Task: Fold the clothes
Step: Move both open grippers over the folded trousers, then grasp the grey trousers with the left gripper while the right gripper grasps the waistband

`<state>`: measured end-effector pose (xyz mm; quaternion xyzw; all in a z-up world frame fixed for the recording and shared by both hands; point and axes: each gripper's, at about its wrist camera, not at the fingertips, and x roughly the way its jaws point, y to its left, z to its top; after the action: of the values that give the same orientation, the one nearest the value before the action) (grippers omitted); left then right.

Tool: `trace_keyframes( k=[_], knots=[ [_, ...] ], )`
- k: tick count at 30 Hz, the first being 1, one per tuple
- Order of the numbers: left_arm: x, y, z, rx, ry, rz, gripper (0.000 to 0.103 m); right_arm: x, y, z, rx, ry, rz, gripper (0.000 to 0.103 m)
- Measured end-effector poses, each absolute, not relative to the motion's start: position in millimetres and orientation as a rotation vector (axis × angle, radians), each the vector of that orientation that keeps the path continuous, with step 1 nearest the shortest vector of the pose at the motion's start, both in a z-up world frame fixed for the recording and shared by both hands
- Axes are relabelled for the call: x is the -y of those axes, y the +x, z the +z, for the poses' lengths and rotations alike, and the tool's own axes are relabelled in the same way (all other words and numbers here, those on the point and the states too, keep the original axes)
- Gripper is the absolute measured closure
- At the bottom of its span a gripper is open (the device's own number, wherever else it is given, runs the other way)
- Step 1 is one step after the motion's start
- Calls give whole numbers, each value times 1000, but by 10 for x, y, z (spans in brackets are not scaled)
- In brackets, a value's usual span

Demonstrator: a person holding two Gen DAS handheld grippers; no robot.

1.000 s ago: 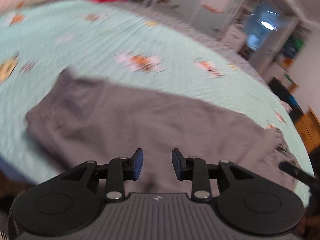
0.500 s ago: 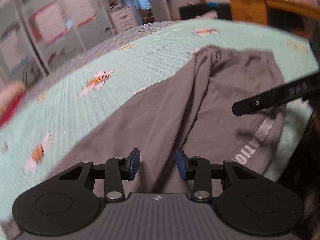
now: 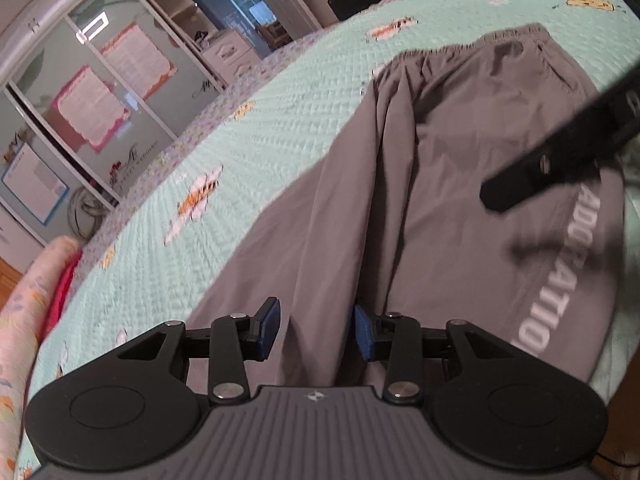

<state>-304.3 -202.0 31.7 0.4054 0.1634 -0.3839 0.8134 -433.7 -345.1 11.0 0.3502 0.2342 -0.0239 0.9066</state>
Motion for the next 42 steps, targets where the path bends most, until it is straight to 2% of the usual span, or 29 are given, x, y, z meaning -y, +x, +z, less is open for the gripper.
trace_keyframes(
  k=[3, 4, 5, 7, 10, 14, 19, 22, 24, 35, 38, 39, 42],
  knots=[
    [2072, -2930, 340, -377, 810, -806, 62, 3462, -4343, 109, -481, 730, -46, 55],
    [2066, -2884, 353, -397, 780, -807, 66, 3469, -4348, 114, -480, 733, -44, 55],
    [2058, -2838, 368, -417, 749, -809, 78, 3477, -4352, 118, -479, 736, -42, 55],
    [2056, -2787, 387, -445, 699, -822, 91, 3501, -4368, 145, -472, 741, -39, 55],
    [2012, -2787, 434, -445, 628, -828, 103, 3614, -4401, 244, -443, 749, -45, 55],
    [1961, -2861, 533, -396, 549, -865, 103, 3984, -4301, 508, -399, 737, -104, 55],
    [1972, -2862, 502, -425, 514, -888, 103, 4536, -3970, 908, -407, 611, -250, 55],
    [1975, -2833, 467, -446, 497, -894, 103, 4918, -3623, 1039, -487, 670, -300, 55],
    [1946, -2814, 452, -451, 485, -899, 103, 5101, -3416, 1028, -526, 763, -298, 54],
    [1799, -2692, 385, -487, 398, -939, 102, 5480, -2808, 891, -734, 771, -545, 52],
    [1801, -2664, 354, -499, 385, -948, 102, 5578, -2759, 801, -783, 849, -572, 52],
    [1800, -2653, 340, -502, 380, -951, 102, 5610, -2750, 768, -800, 879, -578, 51],
    [1796, -2636, 308, -512, 368, -960, 102, 5627, -2604, 734, -862, 884, -613, 38]
  ],
)
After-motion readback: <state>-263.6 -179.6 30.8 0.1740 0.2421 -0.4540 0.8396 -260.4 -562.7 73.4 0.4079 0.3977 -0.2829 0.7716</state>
